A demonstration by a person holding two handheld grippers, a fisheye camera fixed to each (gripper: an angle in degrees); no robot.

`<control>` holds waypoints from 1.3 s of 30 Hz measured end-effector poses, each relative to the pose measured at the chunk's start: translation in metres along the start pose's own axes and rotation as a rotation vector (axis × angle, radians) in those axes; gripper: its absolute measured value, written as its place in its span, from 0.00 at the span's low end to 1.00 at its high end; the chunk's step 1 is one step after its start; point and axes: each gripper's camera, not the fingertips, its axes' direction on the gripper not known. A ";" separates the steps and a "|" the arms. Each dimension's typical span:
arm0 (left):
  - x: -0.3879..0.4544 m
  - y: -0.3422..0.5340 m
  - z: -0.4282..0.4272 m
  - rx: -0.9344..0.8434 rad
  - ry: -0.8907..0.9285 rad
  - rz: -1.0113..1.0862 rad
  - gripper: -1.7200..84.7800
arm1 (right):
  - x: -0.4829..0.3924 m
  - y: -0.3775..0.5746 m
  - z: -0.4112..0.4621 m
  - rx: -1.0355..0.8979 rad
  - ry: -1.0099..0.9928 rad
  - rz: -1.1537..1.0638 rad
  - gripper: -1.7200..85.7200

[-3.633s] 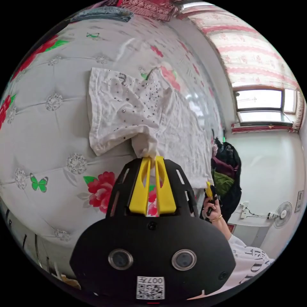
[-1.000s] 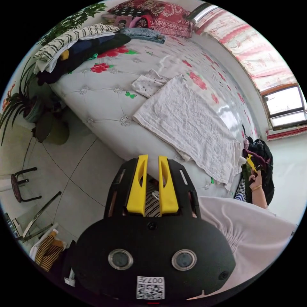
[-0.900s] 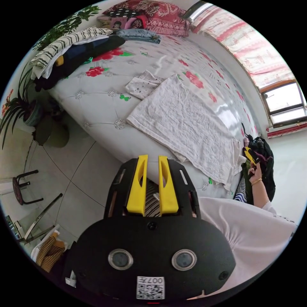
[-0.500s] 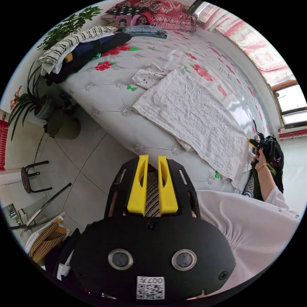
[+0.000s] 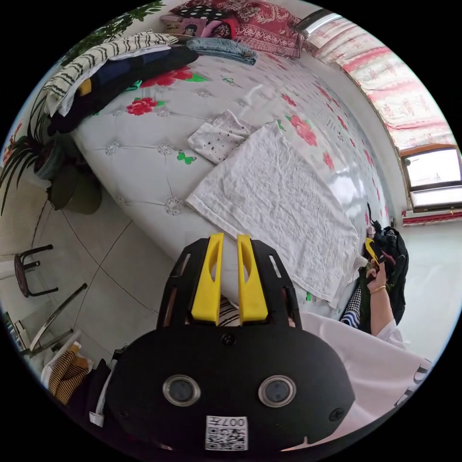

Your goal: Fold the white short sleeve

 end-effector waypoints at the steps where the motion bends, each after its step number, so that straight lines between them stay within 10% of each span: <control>1: -0.002 -0.006 -0.003 0.007 -0.004 0.013 0.08 | -0.001 -0.001 0.007 -0.015 -0.005 0.006 0.06; 7: -0.030 -0.021 -0.015 0.059 -0.028 0.015 0.09 | -0.003 0.018 0.017 0.090 0.148 0.203 0.04; 24: -0.061 -0.205 0.028 0.040 0.074 0.176 0.17 | -0.328 0.220 0.153 -0.386 -0.045 -0.548 0.07; 31: -0.022 -0.240 0.082 -0.068 -0.202 0.339 0.12 | -0.342 0.240 0.209 -0.510 0.026 -0.462 0.06; 39: -0.069 -0.242 0.063 0.031 0.012 0.248 0.01 | -0.336 0.248 0.214 -0.411 0.030 -0.327 0.03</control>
